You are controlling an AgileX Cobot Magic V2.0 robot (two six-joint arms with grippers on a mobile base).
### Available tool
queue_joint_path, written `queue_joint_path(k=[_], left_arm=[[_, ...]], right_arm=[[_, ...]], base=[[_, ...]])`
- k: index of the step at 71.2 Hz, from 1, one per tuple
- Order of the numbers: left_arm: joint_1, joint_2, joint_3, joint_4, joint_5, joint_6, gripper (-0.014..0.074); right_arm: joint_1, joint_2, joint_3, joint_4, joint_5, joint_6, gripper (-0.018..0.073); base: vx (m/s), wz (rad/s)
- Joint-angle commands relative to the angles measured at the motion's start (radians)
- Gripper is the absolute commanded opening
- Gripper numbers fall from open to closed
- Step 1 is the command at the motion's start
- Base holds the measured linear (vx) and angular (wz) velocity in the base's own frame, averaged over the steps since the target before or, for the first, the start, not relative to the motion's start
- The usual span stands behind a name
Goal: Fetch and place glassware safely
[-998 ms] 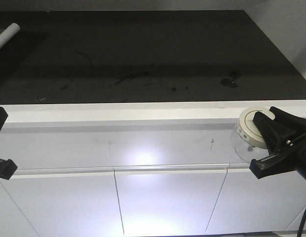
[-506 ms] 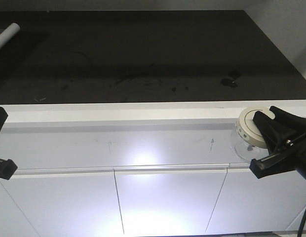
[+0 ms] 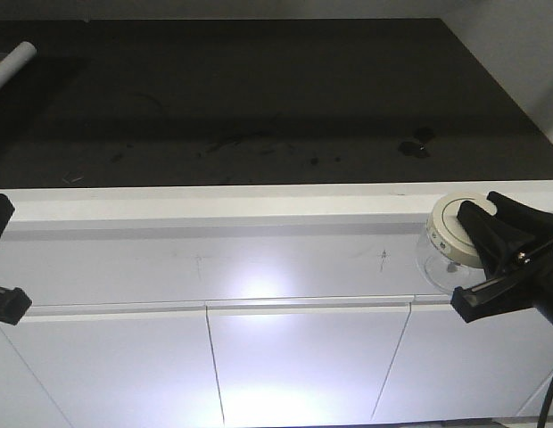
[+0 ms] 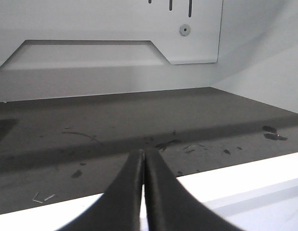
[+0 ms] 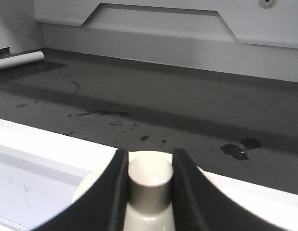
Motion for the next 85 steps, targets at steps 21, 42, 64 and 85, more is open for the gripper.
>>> queue_joint_path(k=[21,42,64,85], left_arm=[[-0.006,-0.01,-0.025,-0.025,-0.065,-0.008,-0.0007],[-0.006,-0.01,-0.025,-0.025,-0.065,-0.008,-0.0007],[-0.006,-0.01,-0.025,-0.025,-0.065,-0.008,-0.0007],[-0.006,-0.01,-0.025,-0.025,-0.065,-0.008,-0.0007]], right_arm=[[-0.005,-0.013,-0.032,0.008,-0.099,-0.002,-0.0001],[-0.005,-0.013,-0.032,0.008,-0.099,-0.002,-0.0001],[-0.005,-0.013,-0.032,0.008,-0.099,-0.002,-0.0001],[-0.005,-0.013,-0.032,0.008,-0.099,-0.002,-0.0001]], base=[[0.0,0.0],[-0.02,0.07],[-0.06,0.24],[-0.06,0.31]])
